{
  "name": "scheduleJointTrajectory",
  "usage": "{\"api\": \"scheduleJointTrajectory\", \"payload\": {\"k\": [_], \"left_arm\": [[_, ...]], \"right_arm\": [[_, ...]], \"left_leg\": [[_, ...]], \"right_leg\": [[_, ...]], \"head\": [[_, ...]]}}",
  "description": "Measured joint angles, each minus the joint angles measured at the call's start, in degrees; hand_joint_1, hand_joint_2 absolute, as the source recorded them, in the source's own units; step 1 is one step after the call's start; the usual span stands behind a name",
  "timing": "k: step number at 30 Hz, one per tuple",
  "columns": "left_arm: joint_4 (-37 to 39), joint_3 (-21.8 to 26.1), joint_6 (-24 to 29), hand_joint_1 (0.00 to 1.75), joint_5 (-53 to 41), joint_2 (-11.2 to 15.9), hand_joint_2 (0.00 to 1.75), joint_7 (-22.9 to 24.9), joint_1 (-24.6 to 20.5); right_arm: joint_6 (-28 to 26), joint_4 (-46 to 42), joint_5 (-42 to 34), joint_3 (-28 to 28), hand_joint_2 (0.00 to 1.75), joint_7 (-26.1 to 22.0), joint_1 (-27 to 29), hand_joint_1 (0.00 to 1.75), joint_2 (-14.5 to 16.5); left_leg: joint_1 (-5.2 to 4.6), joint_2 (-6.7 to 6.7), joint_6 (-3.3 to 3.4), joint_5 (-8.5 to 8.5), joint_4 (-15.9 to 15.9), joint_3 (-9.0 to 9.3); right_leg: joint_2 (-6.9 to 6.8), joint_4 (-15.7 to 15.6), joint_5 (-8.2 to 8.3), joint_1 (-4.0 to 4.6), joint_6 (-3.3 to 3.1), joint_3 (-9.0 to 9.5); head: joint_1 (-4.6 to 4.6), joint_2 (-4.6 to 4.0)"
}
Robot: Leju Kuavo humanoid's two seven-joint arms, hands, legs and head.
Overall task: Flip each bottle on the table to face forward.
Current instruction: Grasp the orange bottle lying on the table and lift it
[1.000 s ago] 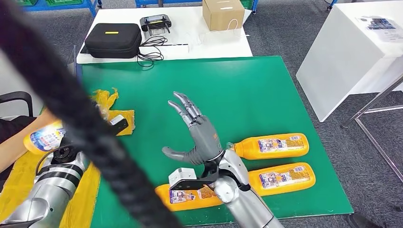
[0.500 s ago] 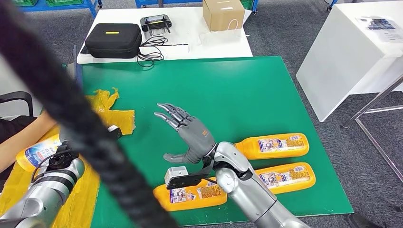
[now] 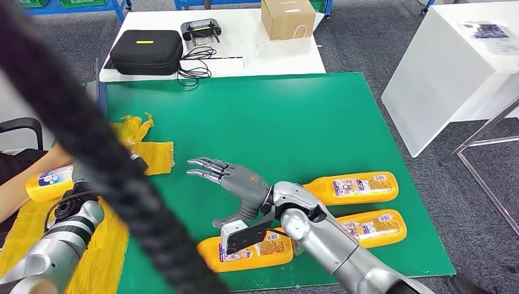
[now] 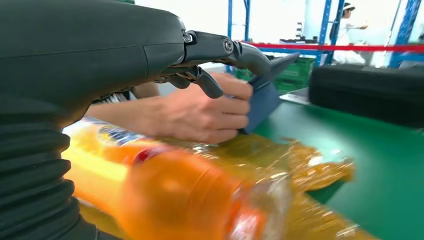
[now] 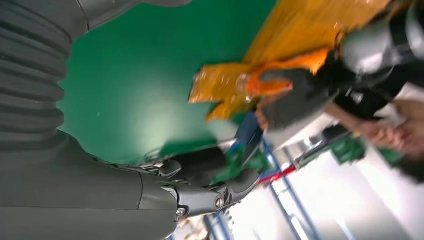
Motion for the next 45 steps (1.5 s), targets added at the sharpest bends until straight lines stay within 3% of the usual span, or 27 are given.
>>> {"api": "scheduleJointTrajectory", "payload": {"k": [8, 14, 18, 22, 25, 30, 39, 45], "left_arm": [[-0.99, 4.35, -2.63, 0.00, 9.31, -1.32, 1.75, -9.73, -2.30], [-2.03, 5.56, -2.97, 0.00, 11.55, -2.06, 1.75, -11.97, -3.22], [-4.77, 6.16, -5.29, 0.00, 19.52, -3.01, 1.75, -17.00, -3.43], [-11.37, 5.92, -9.98, 0.00, 28.54, -5.06, 1.75, -17.26, -3.61], [-16.67, 4.90, -11.17, 0.00, 32.70, -6.58, 1.75, -16.13, -3.40], [-24.58, 3.09, -9.65, 0.00, 34.95, -8.23, 1.75, -14.26, -1.08], [-30.13, 2.02, -9.10, 0.00, 35.79, -8.97, 1.75, -13.44, 1.31], [-32.38, 2.09, -7.75, 0.00, 37.32, -9.13, 1.75, -11.94, 2.74]], "right_arm": [[4.54, 1.37, -3.53, 2.90, 1.75, -2.37, -2.04, 0.00, -3.15], [5.83, 1.85, -4.67, 4.13, 1.75, -3.05, -2.88, 0.00, -4.44], [10.06, 1.94, -7.96, 5.98, 1.75, -4.95, -3.94, 0.00, -5.69], [12.94, 2.59, -9.96, 9.20, 1.75, -5.47, -6.22, 0.00, -6.43], [9.58, 4.23, -6.71, 11.52, 1.75, -3.29, -7.99, 0.00, -5.67], [-3.24, 7.98, 3.83, 15.30, 1.75, 3.40, -8.17, 0.00, -1.44], [-5.50, 11.50, 6.22, 18.02, 1.75, 5.19, -7.81, 0.00, 1.88], [-8.93, 12.23, 10.60, 18.95, 1.75, 10.06, -7.26, 0.00, 3.30]], "left_leg": [[-0.01, -0.01, 0.01, 0.00, 0.02, 0.01], [-0.01, 0.01, 0.00, 0.00, 0.01, 0.01], [-0.01, 0.01, 0.01, 0.00, 0.02, 0.01], [-0.02, 0.00, 0.01, 0.00, 0.02, 0.01], [-0.02, -0.01, 0.01, 0.00, 0.02, 0.01], [0.01, 0.05, 0.00, -0.01, 0.01, 0.02], [0.03, 0.03, 0.00, -0.01, 0.00, 0.00], [0.02, 0.02, 0.00, 0.00, 0.00, 0.00]], "right_leg": [[0.00, 0.00, 0.01, -0.01, 0.01, 0.01], [0.01, 0.00, 0.01, -0.01, 0.01, -0.01], [0.00, 0.00, 0.01, -0.01, 0.01, -0.01], [0.00, 0.00, 0.02, -0.02, 0.02, 0.01], [0.00, 0.00, 0.02, -0.02, 0.02, 0.04], [0.04, 0.01, 0.01, 0.01, 0.01, -0.01], [0.03, 0.01, 0.00, 0.08, 0.00, 0.00], [0.02, 0.01, 0.00, 0.07, 0.00, 0.01]], "head": [[-0.01, 0.00], [-0.01, 0.00], [-0.01, 0.00], [-0.01, 0.00], [0.00, 0.00], [-0.01, 0.00], [0.01, 0.00], [0.00, 0.00]]}}
